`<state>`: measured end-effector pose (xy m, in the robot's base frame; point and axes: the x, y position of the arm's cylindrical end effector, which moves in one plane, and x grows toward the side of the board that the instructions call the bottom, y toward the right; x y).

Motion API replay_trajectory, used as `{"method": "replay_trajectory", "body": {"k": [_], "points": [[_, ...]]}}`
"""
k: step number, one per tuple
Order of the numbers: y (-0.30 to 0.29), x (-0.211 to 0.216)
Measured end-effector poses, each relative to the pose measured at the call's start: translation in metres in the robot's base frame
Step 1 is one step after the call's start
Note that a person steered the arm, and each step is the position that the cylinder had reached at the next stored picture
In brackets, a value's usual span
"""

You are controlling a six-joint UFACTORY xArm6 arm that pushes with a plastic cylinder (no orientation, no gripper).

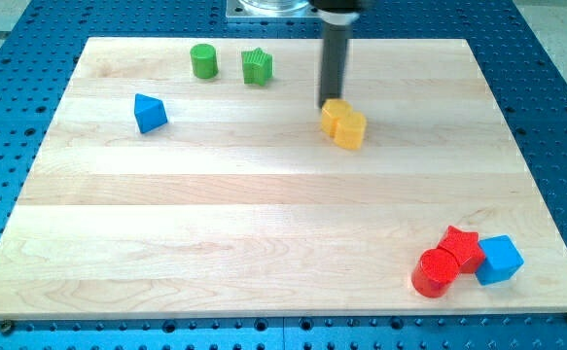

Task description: Move the heart to the top of the red circle

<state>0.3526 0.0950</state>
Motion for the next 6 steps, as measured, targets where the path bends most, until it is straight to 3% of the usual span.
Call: {"method": "replay_trajectory", "body": {"k": [2,3,4,6], "points": [[0.050,0.098],[0.031,0.045],[-0.024,0.021],[-0.086,0.006]]}}
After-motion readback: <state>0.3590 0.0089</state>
